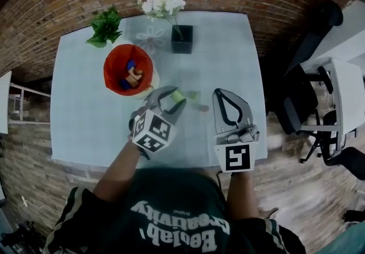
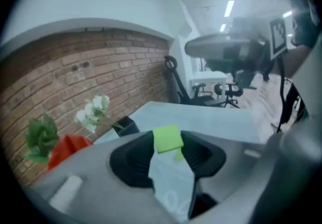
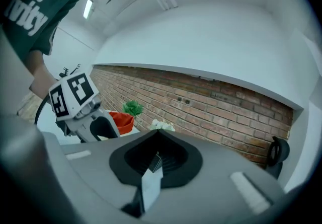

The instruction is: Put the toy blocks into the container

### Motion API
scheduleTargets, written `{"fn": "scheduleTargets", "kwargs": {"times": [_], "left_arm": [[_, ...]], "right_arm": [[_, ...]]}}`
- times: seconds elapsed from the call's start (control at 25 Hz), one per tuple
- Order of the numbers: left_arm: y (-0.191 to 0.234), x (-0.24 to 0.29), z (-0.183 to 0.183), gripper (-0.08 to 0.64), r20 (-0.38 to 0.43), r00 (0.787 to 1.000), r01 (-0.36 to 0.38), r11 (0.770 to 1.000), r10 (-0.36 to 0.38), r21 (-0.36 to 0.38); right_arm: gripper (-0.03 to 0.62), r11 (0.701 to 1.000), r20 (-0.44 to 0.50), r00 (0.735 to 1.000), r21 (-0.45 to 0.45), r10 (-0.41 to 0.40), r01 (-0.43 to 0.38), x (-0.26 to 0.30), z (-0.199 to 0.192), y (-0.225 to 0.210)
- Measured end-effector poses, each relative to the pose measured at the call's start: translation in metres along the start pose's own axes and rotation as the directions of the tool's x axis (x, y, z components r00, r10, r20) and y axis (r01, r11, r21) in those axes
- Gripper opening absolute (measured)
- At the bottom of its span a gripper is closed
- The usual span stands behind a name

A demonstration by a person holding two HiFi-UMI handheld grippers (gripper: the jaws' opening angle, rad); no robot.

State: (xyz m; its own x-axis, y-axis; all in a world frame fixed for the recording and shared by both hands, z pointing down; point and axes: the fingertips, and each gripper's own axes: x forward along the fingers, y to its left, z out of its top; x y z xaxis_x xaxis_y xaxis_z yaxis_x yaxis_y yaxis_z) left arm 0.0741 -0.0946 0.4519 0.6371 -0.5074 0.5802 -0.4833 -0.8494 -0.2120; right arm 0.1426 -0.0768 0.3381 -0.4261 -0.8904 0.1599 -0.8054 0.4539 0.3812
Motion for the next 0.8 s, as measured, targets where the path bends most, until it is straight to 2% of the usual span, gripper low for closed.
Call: {"fn": "scheduleTargets", "kwargs": {"times": [0.12,0.2,0.28,0.48,0.8], "left_arm": [[0.016,-0.042,0.039,0.166,0.127,0.991,-0.041,0.999,0.039,0.012],[0.026,-0.068,0.063,0.166,0.213,0.975,-0.075,0.997,0.068,0.025],[0.033,-0.086,0.075,0.166,0.263,0.961,-0.105,0.994,0.091,0.040],[0.043,-0.101,0.071,0.166,0.266,0.956,-0.139,0.989,0.124,0.039],[0.080,-0.117,0.034,0.166,0.213,0.955,-0.211,0.978,0.208,-0.010]], "right_arm": [[0.008,1.000,0.046,0.999,-0.020,0.023,-0.022,0.011,0.022,0.008],[0.008,0.999,0.076,0.996,-0.036,0.036,-0.033,0.018,0.036,0.013],[0.008,0.998,0.111,0.993,-0.048,0.046,-0.041,0.023,0.049,0.018],[0.008,0.996,0.122,0.990,-0.058,0.075,-0.069,0.032,0.063,0.033],[0.008,0.987,0.130,0.980,-0.075,0.149,-0.140,0.063,0.075,0.066]]}}
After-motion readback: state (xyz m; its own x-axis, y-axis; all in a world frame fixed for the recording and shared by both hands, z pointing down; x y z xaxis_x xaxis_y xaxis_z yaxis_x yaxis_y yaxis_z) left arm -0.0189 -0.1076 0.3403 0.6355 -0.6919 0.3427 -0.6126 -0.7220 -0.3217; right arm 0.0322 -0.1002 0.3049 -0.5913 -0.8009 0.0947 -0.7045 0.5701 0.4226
